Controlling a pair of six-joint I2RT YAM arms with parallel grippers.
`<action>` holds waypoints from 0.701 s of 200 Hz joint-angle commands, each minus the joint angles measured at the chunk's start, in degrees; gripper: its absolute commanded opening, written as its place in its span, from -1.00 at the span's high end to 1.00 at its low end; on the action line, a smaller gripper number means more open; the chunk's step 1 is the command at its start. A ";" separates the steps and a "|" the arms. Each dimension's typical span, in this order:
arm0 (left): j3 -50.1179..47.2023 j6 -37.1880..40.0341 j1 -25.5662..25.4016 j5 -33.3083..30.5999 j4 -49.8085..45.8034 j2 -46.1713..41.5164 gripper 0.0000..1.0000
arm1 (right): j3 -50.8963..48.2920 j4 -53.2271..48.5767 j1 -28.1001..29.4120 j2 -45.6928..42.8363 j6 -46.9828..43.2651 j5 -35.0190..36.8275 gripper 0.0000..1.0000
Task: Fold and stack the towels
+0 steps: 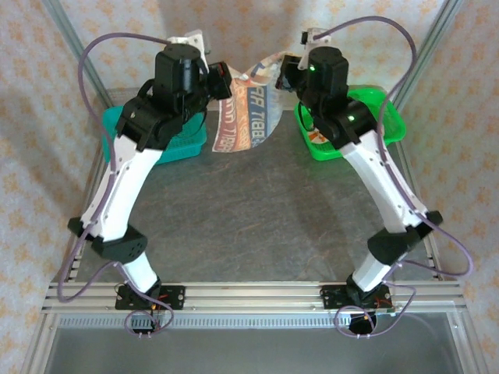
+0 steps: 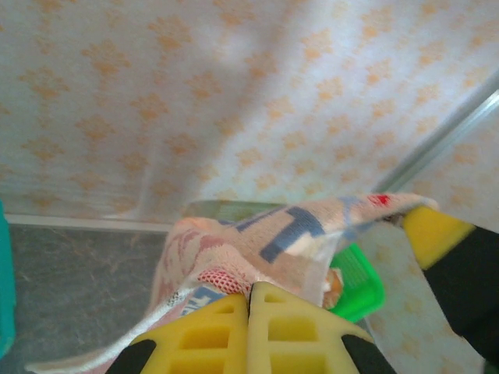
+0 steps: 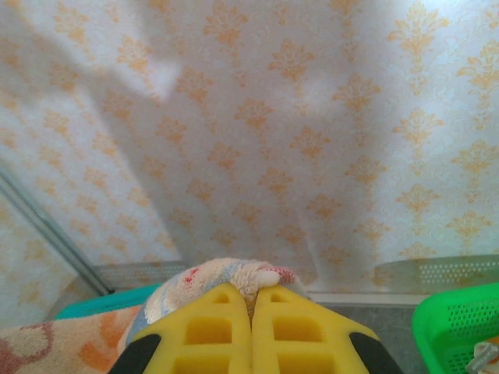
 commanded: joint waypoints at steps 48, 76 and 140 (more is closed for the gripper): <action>-19.90 -1.98 -11.47 -9.36 4.75 -19.43 1.00 | -17.52 -1.36 9.44 -23.11 1.86 5.64 1.00; -24.90 -2.98 -15.39 -13.26 4.97 -23.15 1.00 | -21.11 -4.33 11.94 -26.94 6.00 8.60 1.00; -27.21 -5.00 -6.72 -12.48 0.77 -16.70 1.00 | -19.86 -11.18 5.70 -16.68 13.99 11.45 1.00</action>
